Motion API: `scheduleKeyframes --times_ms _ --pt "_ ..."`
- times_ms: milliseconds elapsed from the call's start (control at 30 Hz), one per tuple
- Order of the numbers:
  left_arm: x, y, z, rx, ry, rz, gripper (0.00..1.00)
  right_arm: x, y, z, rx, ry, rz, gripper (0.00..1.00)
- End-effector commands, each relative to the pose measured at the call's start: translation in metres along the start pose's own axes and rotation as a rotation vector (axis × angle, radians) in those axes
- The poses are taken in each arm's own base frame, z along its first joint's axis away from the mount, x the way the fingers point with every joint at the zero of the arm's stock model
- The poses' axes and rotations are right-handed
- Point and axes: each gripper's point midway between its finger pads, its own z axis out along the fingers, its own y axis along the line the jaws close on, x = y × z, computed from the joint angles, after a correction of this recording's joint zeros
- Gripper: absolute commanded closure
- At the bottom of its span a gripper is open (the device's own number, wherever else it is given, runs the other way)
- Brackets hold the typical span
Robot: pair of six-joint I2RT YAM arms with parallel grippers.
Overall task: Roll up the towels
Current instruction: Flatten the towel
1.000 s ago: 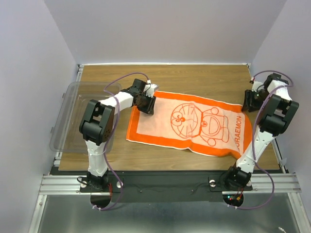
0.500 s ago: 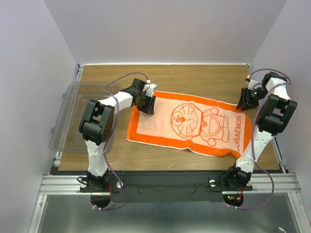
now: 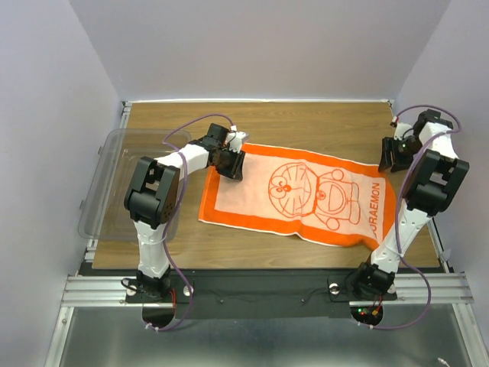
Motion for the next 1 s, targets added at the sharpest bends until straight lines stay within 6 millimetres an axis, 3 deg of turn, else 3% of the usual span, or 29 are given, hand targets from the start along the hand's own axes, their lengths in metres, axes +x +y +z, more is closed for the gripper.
scheduleKeyframes --times_ms 0,133,233,267,300,433,500,533,600,633,667,733,833,900,967 --pt "-0.024 -0.006 -0.016 0.004 -0.064 0.026 0.57 0.003 -0.004 0.016 0.000 0.017 0.021 0.41" --pt "-0.023 -0.007 -0.015 0.010 -0.062 0.021 0.57 0.006 -0.002 0.024 -0.025 0.028 0.024 0.50" --pt "-0.024 -0.007 -0.016 0.010 -0.066 0.020 0.57 0.003 0.009 0.018 -0.077 0.004 0.021 0.78" --pt "-0.024 -0.007 -0.016 0.009 -0.067 0.022 0.57 0.001 0.015 0.011 -0.091 -0.006 0.013 0.93" --pt "-0.024 -0.007 -0.016 0.009 -0.067 0.022 0.57 0.000 0.022 0.007 -0.109 -0.011 0.002 0.99" --pt "-0.025 -0.007 -0.015 0.009 -0.066 0.020 0.57 0.001 0.072 -0.016 -0.238 -0.040 -0.057 1.00" --pt "-0.025 -0.006 -0.015 0.007 -0.066 0.018 0.57 0.008 0.092 -0.021 -0.258 -0.031 -0.094 0.99" --pt "-0.025 -0.006 -0.015 0.006 -0.068 0.019 0.57 0.007 0.102 -0.033 -0.239 -0.058 -0.130 0.99" --pt "-0.024 -0.006 -0.015 0.006 -0.066 0.019 0.57 0.033 0.120 -0.017 -0.198 0.023 -0.167 0.97" --pt "-0.024 -0.005 -0.014 0.003 -0.065 0.016 0.57 0.035 0.122 -0.010 -0.162 0.015 -0.194 0.92" --pt "-0.024 -0.005 -0.014 0.003 -0.063 0.018 0.57 0.052 0.133 -0.005 -0.143 0.053 -0.224 0.87" --pt "-0.023 -0.005 -0.014 0.003 -0.062 0.019 0.57 0.064 0.149 0.002 -0.158 0.075 -0.257 0.82" --pt "-0.022 -0.004 -0.013 0.000 -0.058 0.016 0.57 0.080 0.166 -0.003 -0.203 0.091 -0.261 0.74" --pt "-0.023 -0.004 -0.013 0.002 -0.056 0.017 0.57 0.088 0.179 -0.013 -0.257 0.102 -0.287 0.57" --pt "-0.022 -0.004 -0.012 0.005 -0.051 0.015 0.57 0.094 0.188 -0.016 -0.318 0.121 -0.327 0.55"
